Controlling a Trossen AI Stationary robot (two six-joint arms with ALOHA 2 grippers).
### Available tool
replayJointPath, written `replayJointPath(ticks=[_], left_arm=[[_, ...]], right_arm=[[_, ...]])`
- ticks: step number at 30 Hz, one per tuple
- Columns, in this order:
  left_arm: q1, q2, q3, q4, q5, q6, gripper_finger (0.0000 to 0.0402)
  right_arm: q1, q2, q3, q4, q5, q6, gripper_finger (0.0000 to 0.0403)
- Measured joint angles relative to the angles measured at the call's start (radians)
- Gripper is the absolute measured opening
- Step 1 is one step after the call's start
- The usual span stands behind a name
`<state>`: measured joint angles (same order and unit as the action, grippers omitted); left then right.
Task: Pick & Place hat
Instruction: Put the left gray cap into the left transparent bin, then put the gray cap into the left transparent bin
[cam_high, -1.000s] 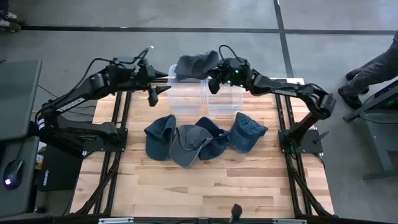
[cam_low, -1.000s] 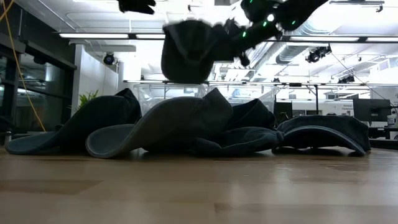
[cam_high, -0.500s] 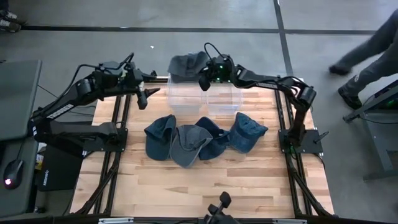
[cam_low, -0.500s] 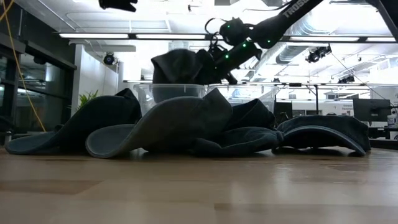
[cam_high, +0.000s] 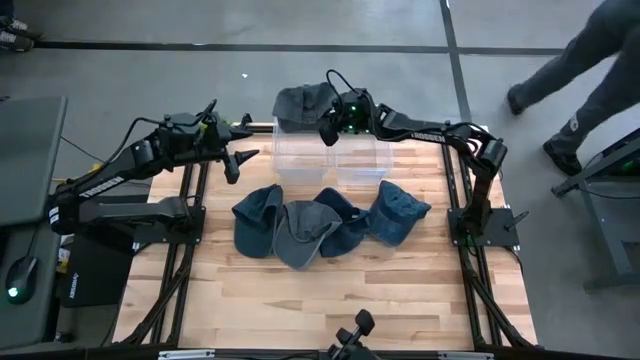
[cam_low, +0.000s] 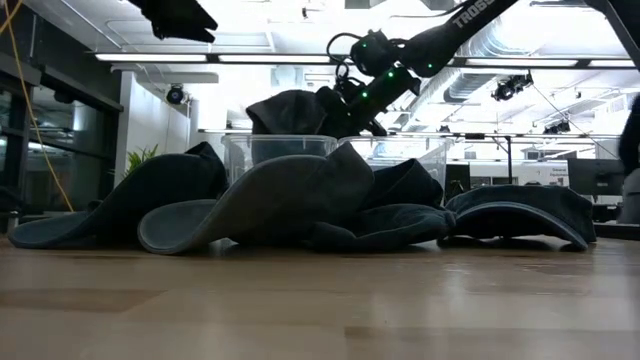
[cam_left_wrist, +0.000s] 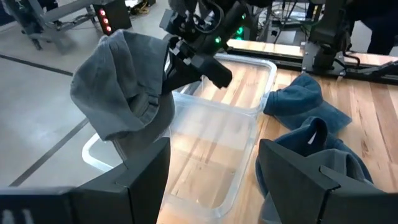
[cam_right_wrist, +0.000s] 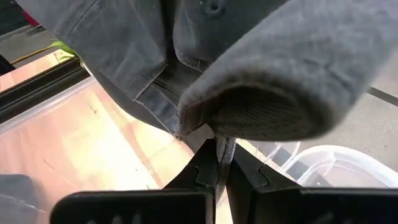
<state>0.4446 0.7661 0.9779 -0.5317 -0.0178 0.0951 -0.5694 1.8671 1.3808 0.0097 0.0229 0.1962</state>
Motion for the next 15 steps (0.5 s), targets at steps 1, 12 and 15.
replayJointPath(ticks=[1, 12, 15], left_arm=[[0.000, 0.000, 0.000, 0.005, 0.000, -0.001, 0.0240], [0.000, 0.000, 0.000, 0.015, 0.002, -0.002, 0.0240], [0.000, 0.000, 0.000, 0.012, 0.002, -0.002, 0.0240]], right_arm=[[0.000, 0.000, 0.000, 0.002, 0.004, 0.002, 0.0009], [0.000, 0.000, -0.001, -0.013, 0.029, 0.004, 0.0085], [0.001, 0.000, -0.001, -0.013, 0.027, 0.001, 0.0089]])
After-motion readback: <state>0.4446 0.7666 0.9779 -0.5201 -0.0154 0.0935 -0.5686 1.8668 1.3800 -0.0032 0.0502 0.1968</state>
